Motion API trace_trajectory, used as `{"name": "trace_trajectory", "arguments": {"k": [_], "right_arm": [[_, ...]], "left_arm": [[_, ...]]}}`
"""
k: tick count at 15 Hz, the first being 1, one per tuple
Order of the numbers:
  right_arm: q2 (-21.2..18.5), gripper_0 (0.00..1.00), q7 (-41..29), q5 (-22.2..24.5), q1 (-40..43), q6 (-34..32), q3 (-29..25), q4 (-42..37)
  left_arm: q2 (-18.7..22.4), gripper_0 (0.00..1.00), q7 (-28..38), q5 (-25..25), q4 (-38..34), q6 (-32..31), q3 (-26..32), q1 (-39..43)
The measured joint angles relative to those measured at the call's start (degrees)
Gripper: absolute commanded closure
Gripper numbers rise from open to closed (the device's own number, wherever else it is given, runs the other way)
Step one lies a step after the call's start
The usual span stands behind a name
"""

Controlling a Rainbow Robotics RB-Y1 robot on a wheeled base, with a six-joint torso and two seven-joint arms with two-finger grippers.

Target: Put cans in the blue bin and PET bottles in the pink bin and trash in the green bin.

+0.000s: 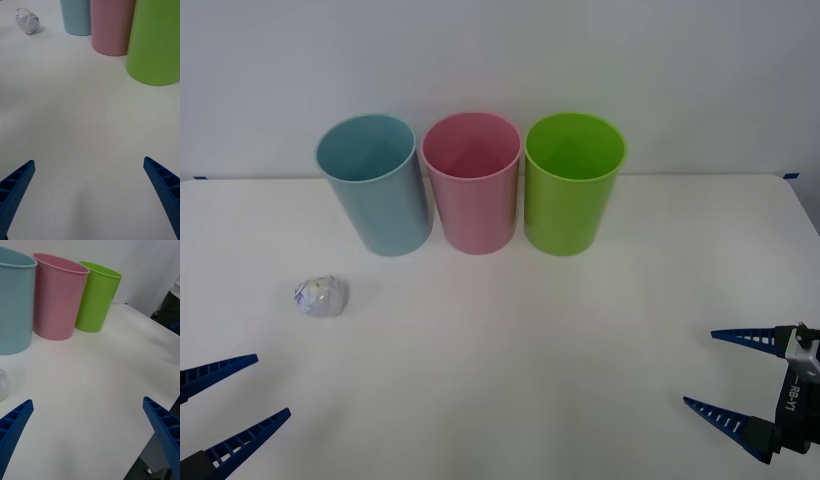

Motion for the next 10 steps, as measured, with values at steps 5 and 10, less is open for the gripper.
{"name": "trace_trajectory", "arguments": {"k": [5,10], "right_arm": [[0.00,0.00,0.00,0.00,0.00,0.00,0.00,0.00],[0.00,0.00,0.00,0.00,0.00,0.00,0.00,0.00]], "left_arm": [[0.00,0.00,0.00,0.00,0.00,0.00,0.00,0.00],[0.00,0.00,0.00,0.00,0.00,0.00,0.00,0.00]]}}
